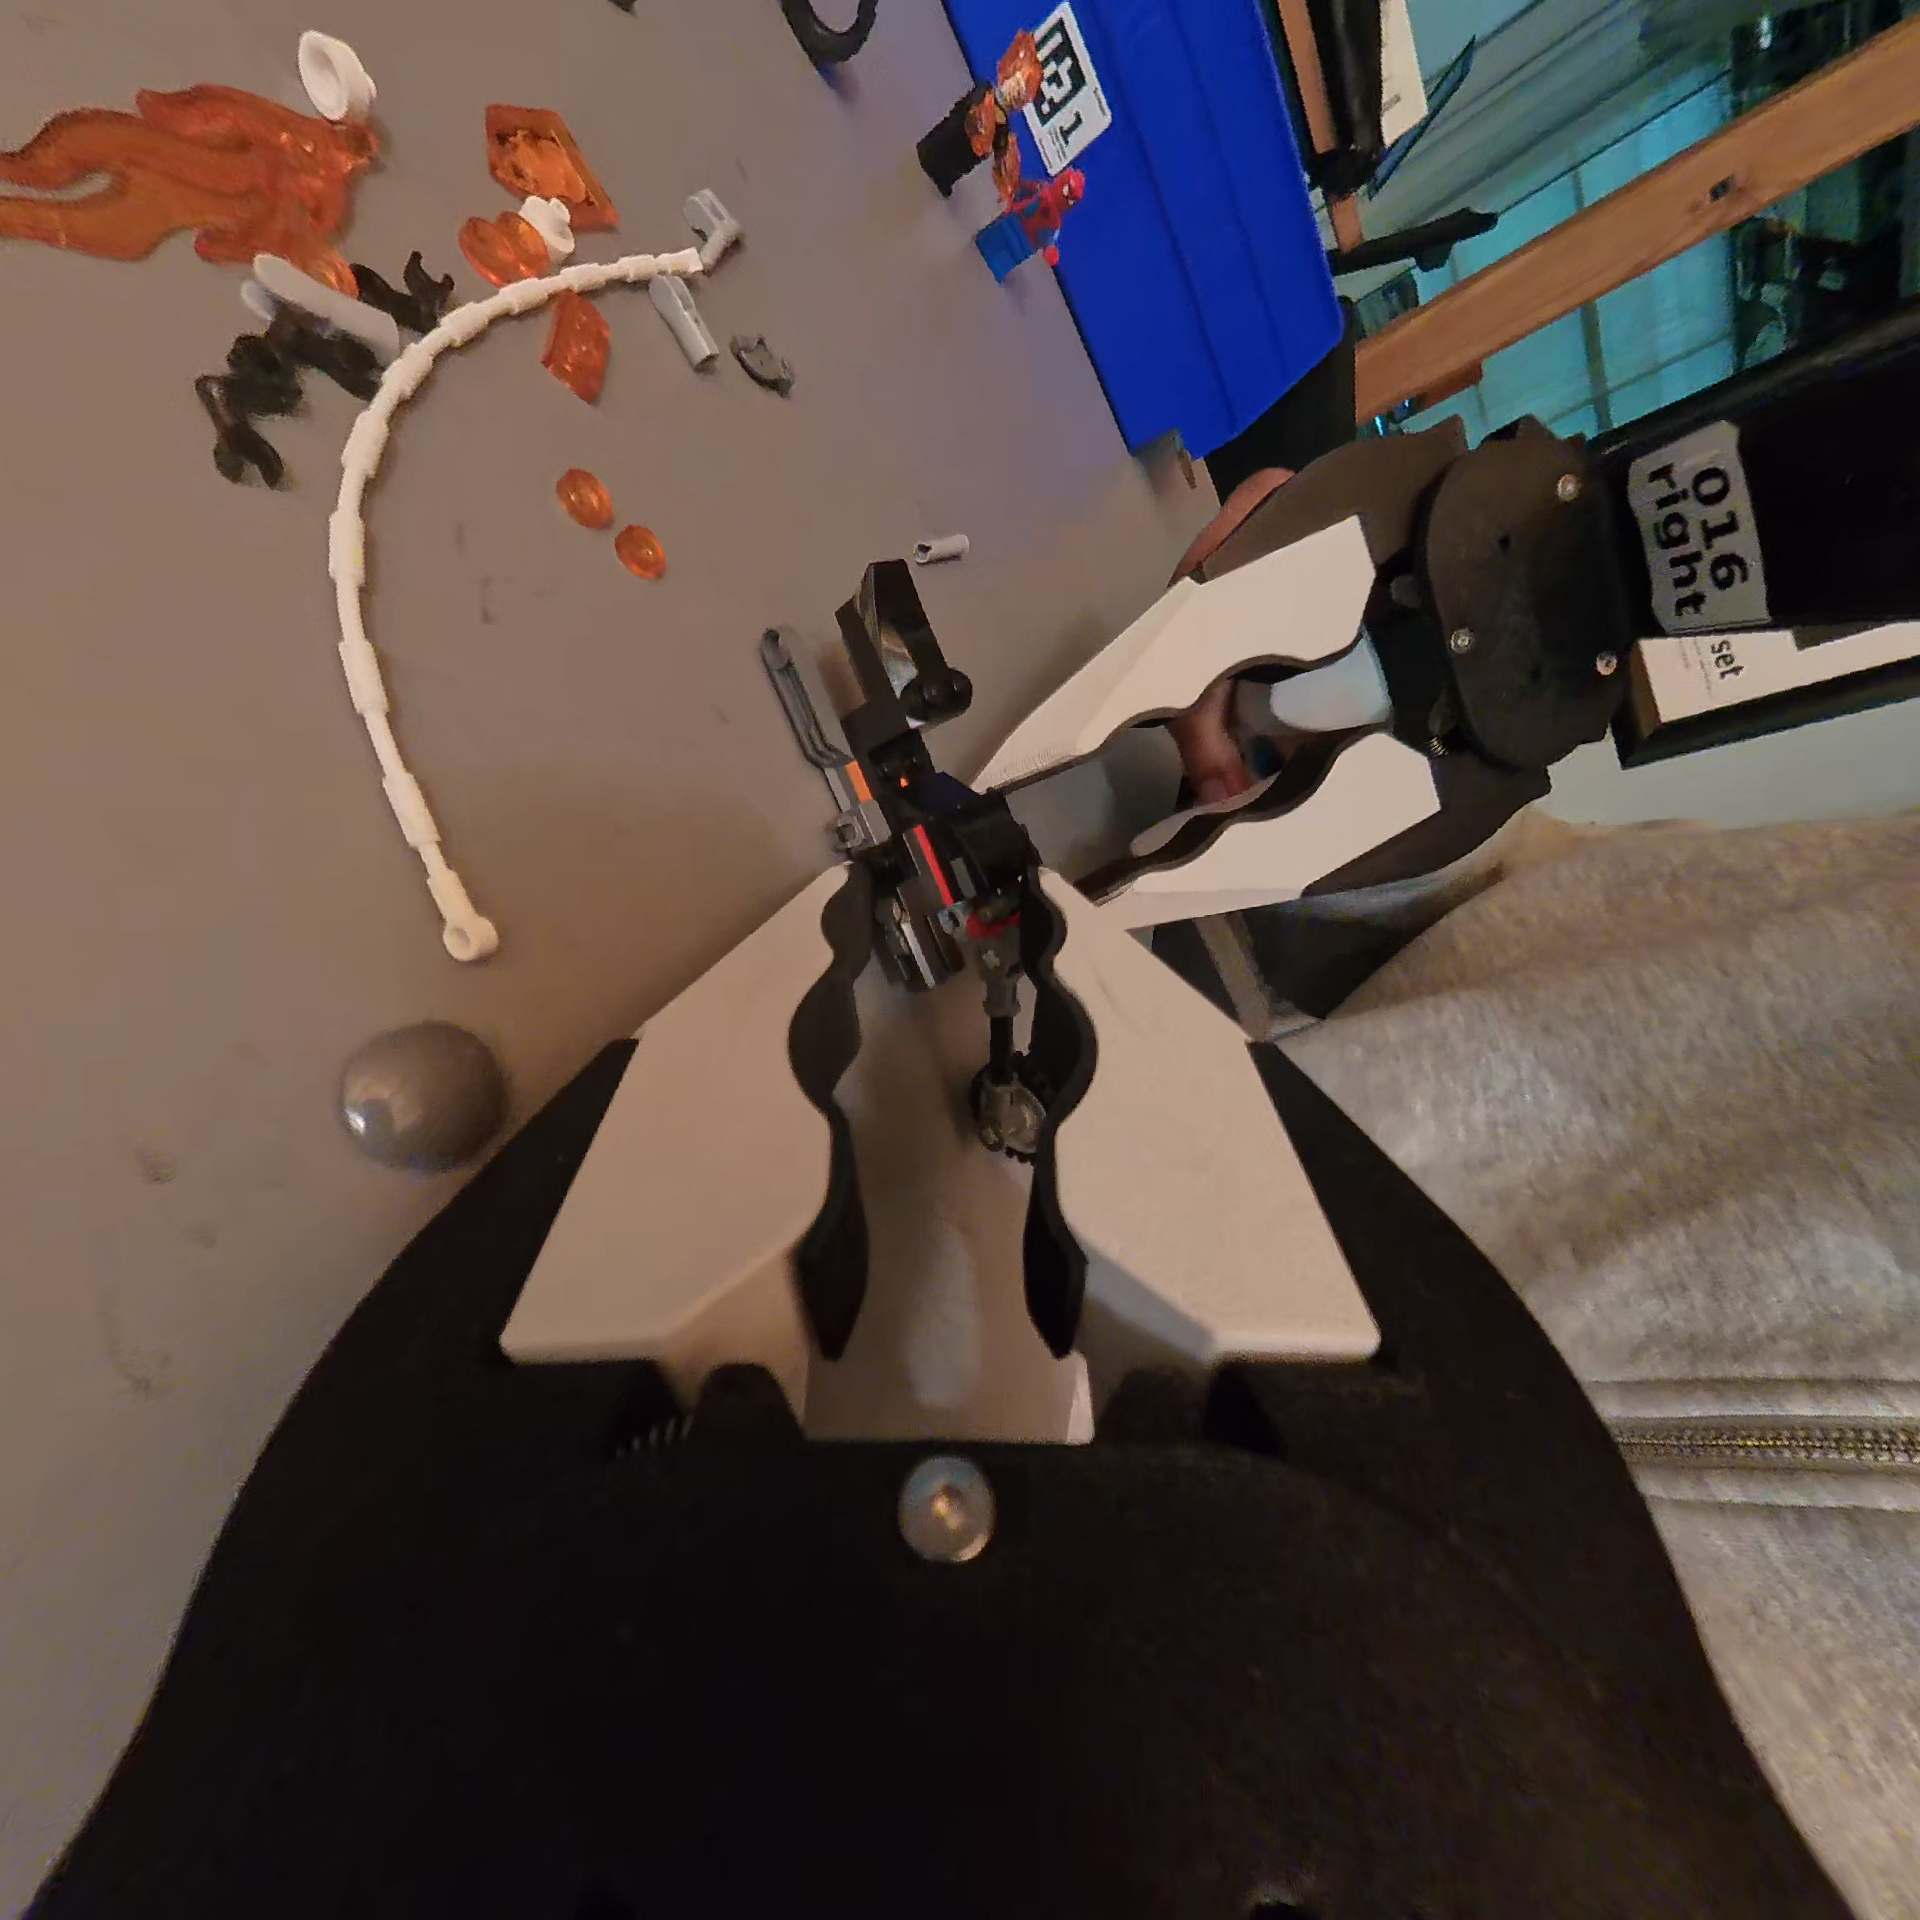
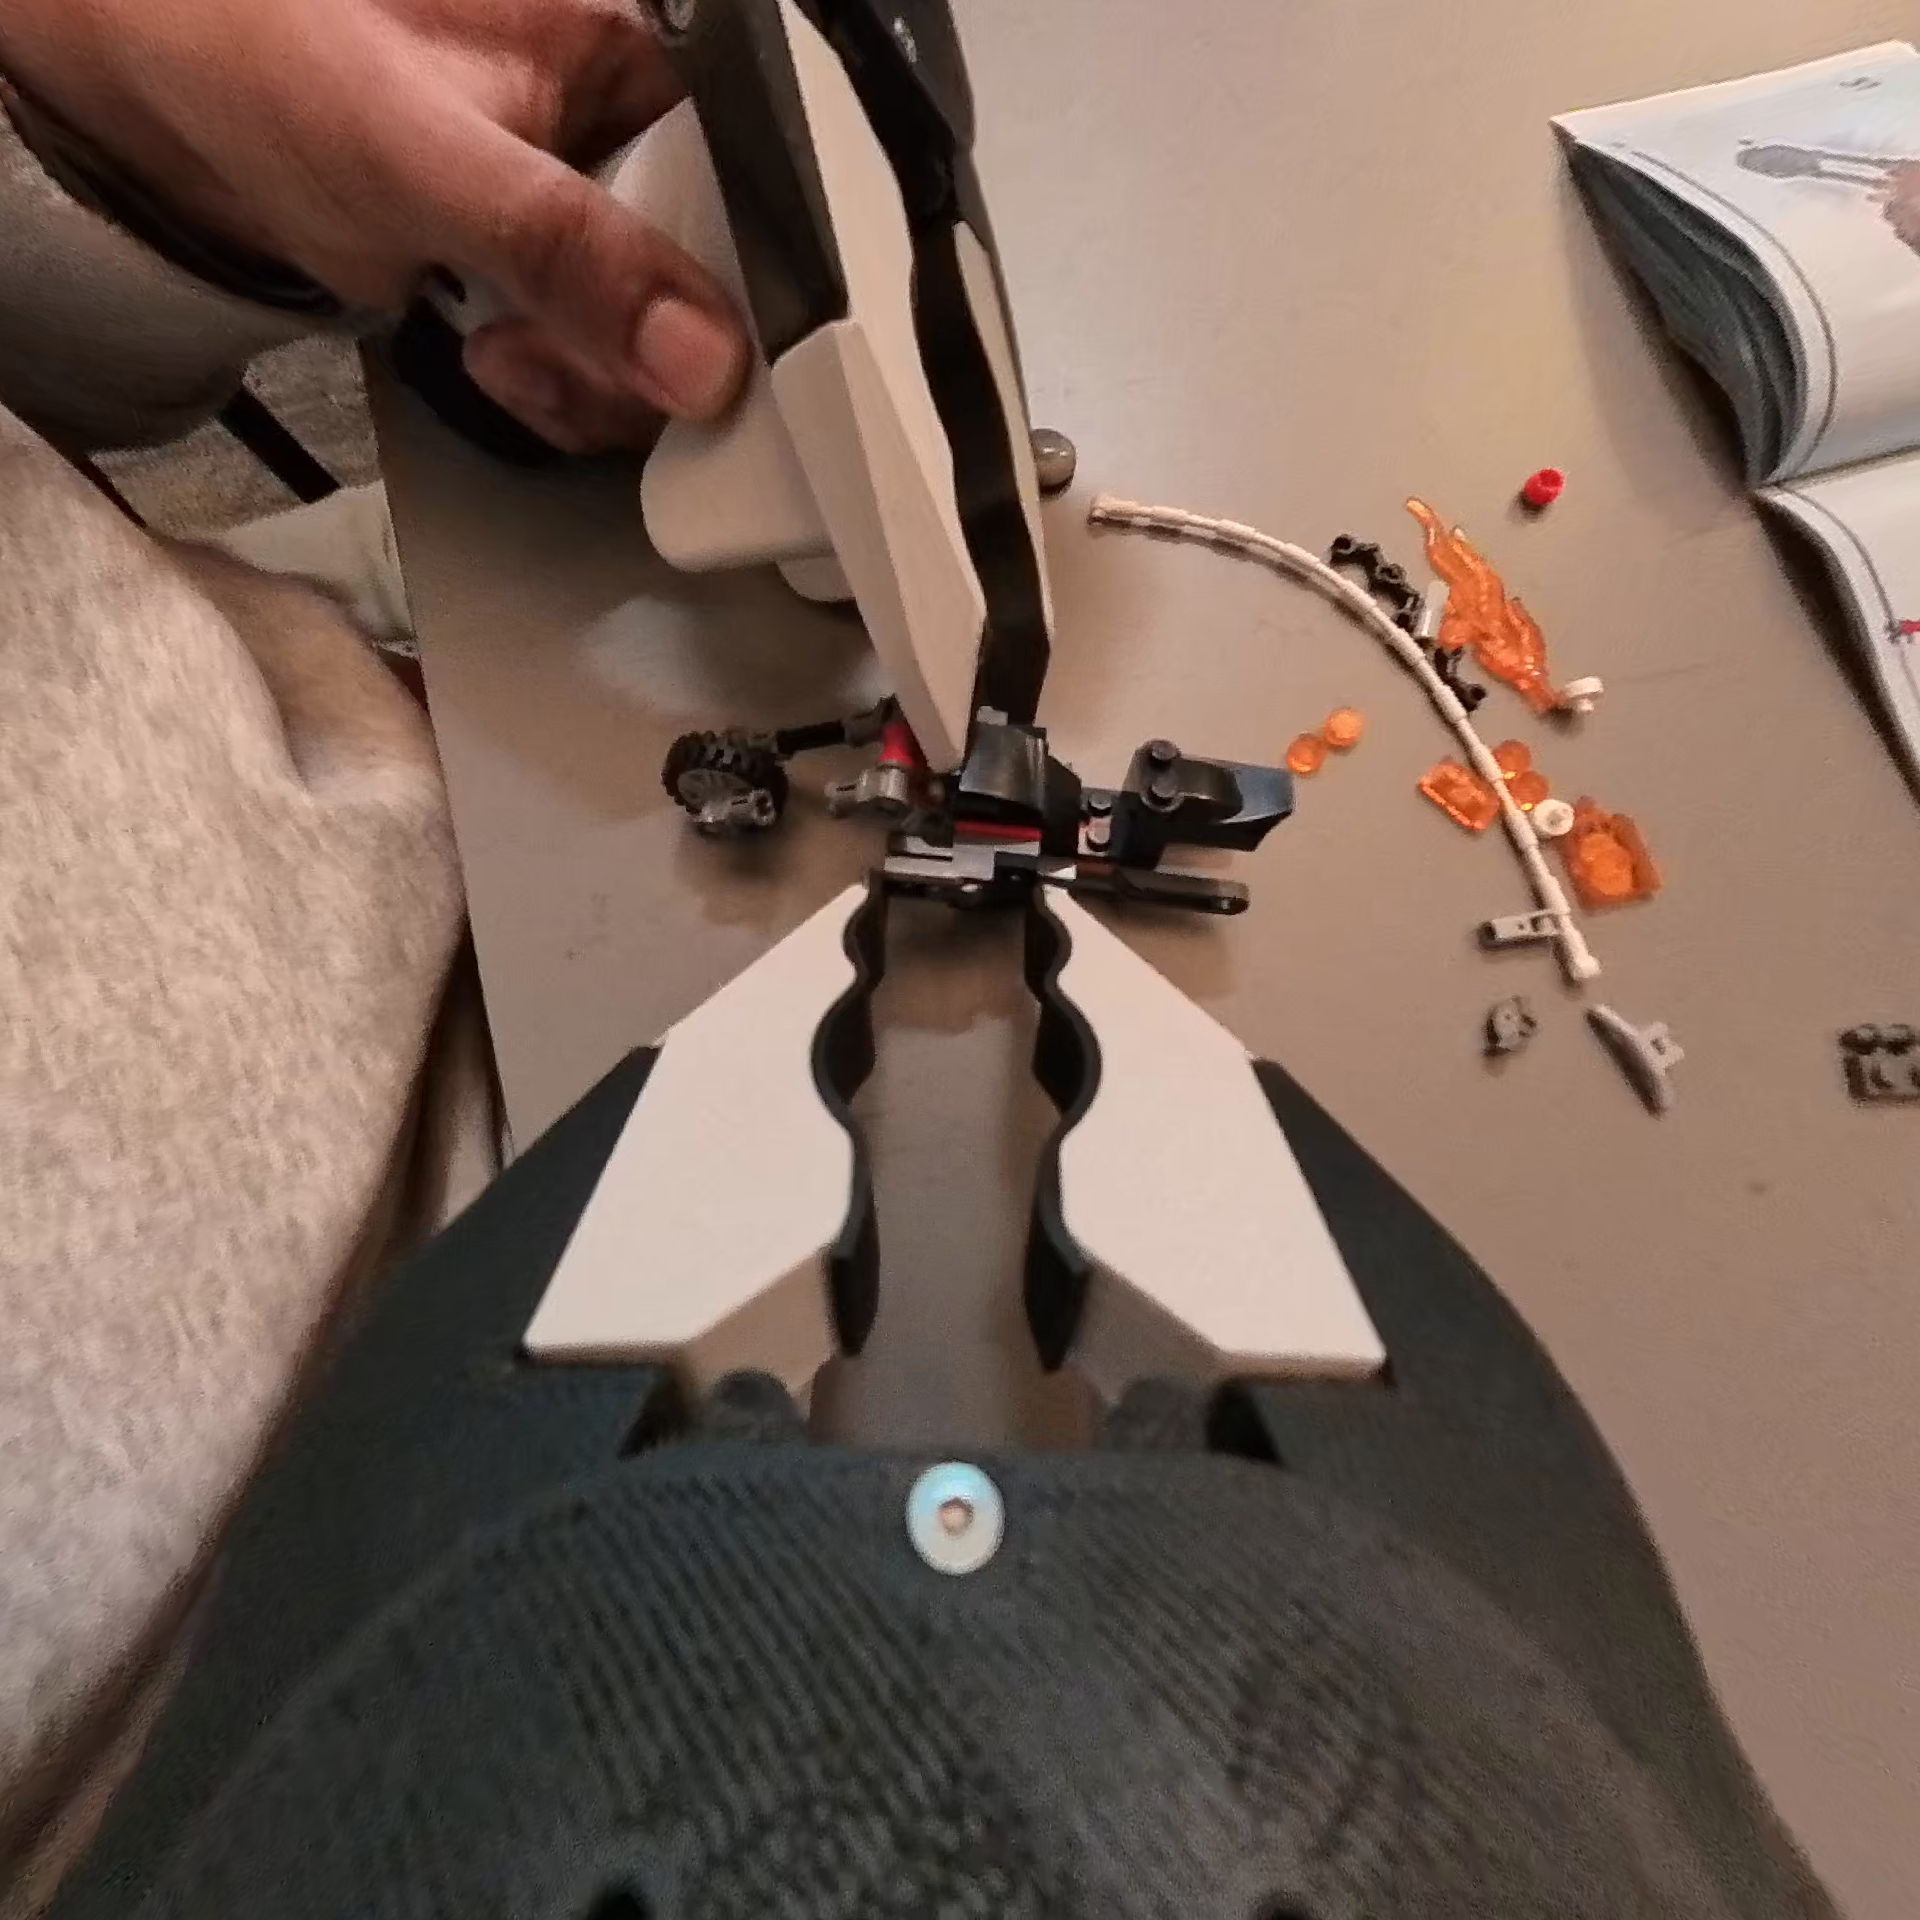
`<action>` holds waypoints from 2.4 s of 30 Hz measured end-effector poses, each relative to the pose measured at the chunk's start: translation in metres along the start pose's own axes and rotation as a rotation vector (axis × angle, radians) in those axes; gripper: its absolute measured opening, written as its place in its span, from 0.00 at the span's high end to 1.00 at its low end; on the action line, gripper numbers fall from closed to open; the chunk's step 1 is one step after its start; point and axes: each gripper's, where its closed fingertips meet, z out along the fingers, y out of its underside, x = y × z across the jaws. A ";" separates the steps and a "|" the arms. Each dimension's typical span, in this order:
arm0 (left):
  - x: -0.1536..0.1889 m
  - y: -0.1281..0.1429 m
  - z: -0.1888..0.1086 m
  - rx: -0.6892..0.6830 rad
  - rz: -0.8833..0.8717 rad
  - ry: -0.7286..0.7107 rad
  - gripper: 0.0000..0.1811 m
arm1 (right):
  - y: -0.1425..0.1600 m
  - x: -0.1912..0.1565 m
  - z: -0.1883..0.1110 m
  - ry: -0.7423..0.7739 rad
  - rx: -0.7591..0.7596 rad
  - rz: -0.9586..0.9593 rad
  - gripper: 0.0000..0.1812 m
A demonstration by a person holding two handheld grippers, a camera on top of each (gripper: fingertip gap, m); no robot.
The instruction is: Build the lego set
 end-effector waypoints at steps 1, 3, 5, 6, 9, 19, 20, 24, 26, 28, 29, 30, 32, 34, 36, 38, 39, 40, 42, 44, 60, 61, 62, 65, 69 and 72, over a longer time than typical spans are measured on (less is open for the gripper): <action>0.000 0.000 0.000 -0.004 0.007 0.000 0.85 | 0.000 0.000 0.000 -0.005 -0.008 -0.013 0.86; 0.000 -0.001 0.000 -0.007 0.013 -0.001 0.85 | 0.000 0.001 0.000 -0.014 -0.020 -0.021 0.86; -0.001 -0.001 0.000 -0.008 0.015 -0.001 0.85 | 0.000 0.001 0.000 -0.018 -0.026 -0.026 0.86; -0.001 -0.001 0.000 -0.009 0.015 -0.001 0.85 | 0.000 0.001 0.000 -0.019 -0.028 -0.031 0.87; -0.001 -0.001 0.000 -0.009 0.019 -0.002 0.85 | 0.000 0.002 0.000 -0.027 -0.032 -0.043 0.86; -0.001 0.000 0.001 -0.021 0.014 -0.004 0.84 | 0.000 0.002 0.000 -0.042 -0.076 -0.060 0.87; -0.002 0.000 0.001 -0.025 0.016 -0.005 0.83 | 0.000 0.002 0.001 -0.041 -0.082 -0.064 0.87; -0.002 0.001 0.001 -0.029 0.023 -0.006 0.83 | 0.000 0.002 0.001 -0.046 -0.096 -0.084 0.87; -0.002 0.001 0.001 -0.029 0.024 -0.006 0.83 | 0.000 0.002 0.001 -0.054 -0.101 -0.096 0.87; -0.002 0.001 0.001 -0.031 0.026 -0.006 0.83 | 0.000 0.003 0.001 -0.060 -0.106 -0.112 0.87; -0.002 0.001 0.001 -0.032 0.027 -0.005 0.83 | 0.000 0.003 0.001 -0.062 -0.109 -0.118 0.87; -0.002 0.001 0.001 -0.033 0.027 -0.005 0.83 | 0.000 0.003 0.001 -0.065 -0.111 -0.123 0.87; -0.002 0.001 0.001 -0.032 0.028 -0.005 0.83 | 0.000 0.003 0.001 -0.071 -0.109 -0.131 0.87; -0.002 0.001 0.001 -0.032 0.030 -0.005 0.83 | 0.000 0.003 0.001 -0.074 -0.105 -0.139 0.87; -0.002 0.000 0.001 -0.033 0.031 -0.004 0.83 | 0.000 0.003 0.001 -0.079 -0.105 -0.147 0.87; -0.002 0.000 0.001 -0.036 0.032 -0.001 0.83 | 0.000 0.003 0.001 -0.084 -0.107 -0.157 0.87; -0.002 0.000 0.001 -0.039 0.035 -0.001 0.83 | 0.000 0.003 0.001 -0.086 -0.107 -0.161 0.87; -0.002 0.000 0.001 -0.041 0.038 -0.001 0.83 | 0.000 0.003 0.001 -0.089 -0.106 -0.164 0.87; -0.002 -0.001 0.002 -0.043 0.038 -0.001 0.83 | 0.000 0.003 0.001 -0.094 -0.102 -0.167 0.87; -0.002 -0.001 0.002 -0.043 0.042 -0.003 0.83 | 0.002 0.001 0.004 -0.108 -0.106 -0.175 0.87; 0.008 -0.004 -0.010 -0.016 0.030 0.075 0.80 | 0.002 -0.004 0.005 -0.017 0.034 0.044 0.86; 0.009 -0.004 -0.012 -0.011 0.038 0.063 0.80 | 0.002 -0.004 0.005 -0.007 0.039 0.063 0.86; 0.009 -0.004 -0.014 -0.002 0.049 0.046 0.79 | 0.002 -0.004 0.005 0.006 0.048 0.088 0.86; 0.012 -0.003 -0.020 0.026 0.091 -0.004 0.77 | -0.007 -0.006 0.004 0.025 0.119 0.191 0.86; 0.016 0.006 -0.023 0.049 0.160 -0.053 0.72 | -0.020 -0.018 0.003 -0.015 0.204 0.291 0.83; 0.012 0.010 -0.024 0.063 0.185 -0.103 0.69 | -0.010 -0.019 0.003 0.029 0.143 0.221 0.81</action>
